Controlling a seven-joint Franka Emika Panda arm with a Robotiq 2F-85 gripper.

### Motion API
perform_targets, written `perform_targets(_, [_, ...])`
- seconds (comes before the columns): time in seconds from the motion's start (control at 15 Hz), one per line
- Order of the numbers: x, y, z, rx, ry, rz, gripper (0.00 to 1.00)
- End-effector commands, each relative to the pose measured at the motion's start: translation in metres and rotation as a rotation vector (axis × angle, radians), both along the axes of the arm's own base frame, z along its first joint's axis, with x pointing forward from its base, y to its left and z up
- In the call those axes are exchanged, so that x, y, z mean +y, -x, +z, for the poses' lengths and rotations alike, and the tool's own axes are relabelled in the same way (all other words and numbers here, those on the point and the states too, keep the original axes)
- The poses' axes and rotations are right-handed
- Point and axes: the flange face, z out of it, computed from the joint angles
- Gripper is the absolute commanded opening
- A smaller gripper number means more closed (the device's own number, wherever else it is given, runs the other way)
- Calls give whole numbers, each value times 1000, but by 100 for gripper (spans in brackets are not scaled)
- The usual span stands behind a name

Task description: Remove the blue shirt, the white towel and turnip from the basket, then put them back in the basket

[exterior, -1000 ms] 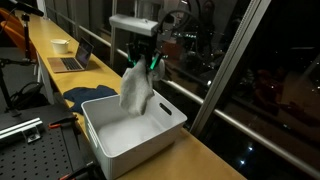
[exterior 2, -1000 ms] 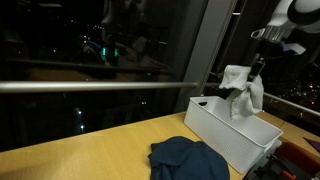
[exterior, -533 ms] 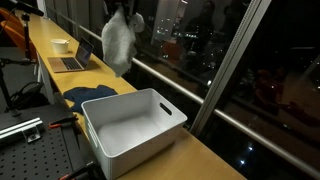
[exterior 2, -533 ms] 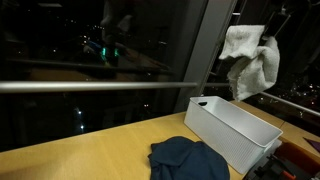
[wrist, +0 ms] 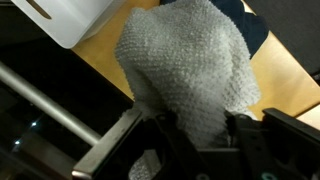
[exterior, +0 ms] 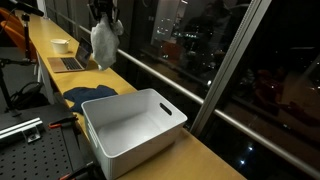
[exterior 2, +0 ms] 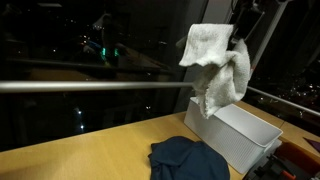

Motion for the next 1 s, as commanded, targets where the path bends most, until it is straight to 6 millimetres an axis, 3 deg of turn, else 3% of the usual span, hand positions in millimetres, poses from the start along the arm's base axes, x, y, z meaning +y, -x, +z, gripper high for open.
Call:
perform_targets(0.0, [6, -17, -28, 25, -62, 29, 7])
perform_targets(0.07, [12, -17, -34, 34, -66, 36, 16])
perform_targets(0.13, [16, -18, -40, 41, -65, 38, 55])
perform_targets(0.2, [18, -18, -45, 52, -63, 38, 55])
perform_targets(0.6, [18, -17, -49, 85, -62, 26, 98])
perform_targets(0.93, [16, -22, -49, 86, -54, 29, 100])
